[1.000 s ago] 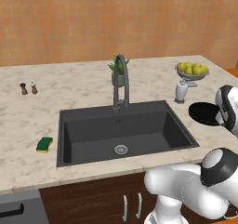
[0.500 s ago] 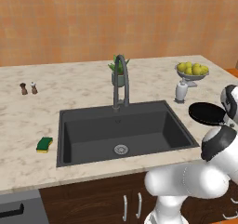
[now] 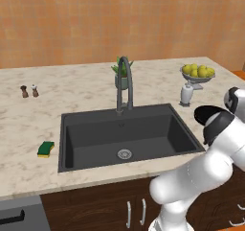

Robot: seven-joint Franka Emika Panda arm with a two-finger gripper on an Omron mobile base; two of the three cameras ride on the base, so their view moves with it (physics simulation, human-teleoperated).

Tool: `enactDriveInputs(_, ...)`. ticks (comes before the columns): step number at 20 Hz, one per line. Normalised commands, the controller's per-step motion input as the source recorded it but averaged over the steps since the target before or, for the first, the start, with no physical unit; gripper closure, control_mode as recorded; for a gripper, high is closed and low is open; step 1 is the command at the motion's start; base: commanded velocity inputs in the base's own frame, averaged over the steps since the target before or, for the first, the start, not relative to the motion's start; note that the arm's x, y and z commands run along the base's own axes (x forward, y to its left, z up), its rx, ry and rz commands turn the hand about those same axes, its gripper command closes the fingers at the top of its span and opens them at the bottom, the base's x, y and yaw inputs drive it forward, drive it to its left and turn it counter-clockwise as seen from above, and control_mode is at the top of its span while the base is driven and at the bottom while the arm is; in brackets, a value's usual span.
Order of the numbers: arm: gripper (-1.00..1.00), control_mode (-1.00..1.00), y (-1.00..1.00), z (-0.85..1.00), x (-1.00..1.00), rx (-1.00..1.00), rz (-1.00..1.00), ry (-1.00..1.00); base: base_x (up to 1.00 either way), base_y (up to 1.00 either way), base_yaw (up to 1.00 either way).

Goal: Pick the pan and sponge and place them into the sink. Then turn on the water.

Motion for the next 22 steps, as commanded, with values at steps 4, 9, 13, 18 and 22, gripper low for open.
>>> enactDriveInputs(4,-1.00,-1.00,-0.12,-0.33,0.22,0.00,0.00,0.03,0.00,0.00,0.00)
enactDriveInputs(9,-1.00,-1.00,-0.18,-0.30,0.17,0.00,0.00,0.03,0.00,0.00,0.00)
enactDriveInputs(13,-1.00,-1.00,-0.18,-0.28,0.17,0.00,0.00,0.02,0.00,0.00,0.00)
enactDriveInputs(18,-1.00,-1.00,-0.27,-0.24,0.17,0.00,0.00,0.00,0.00,0.00,0.00)
enactDriveInputs(22,-1.00,-1.00,-0.29,-0.21,0.18,0.00,0.00,0.02,0.00,0.00,0.00)
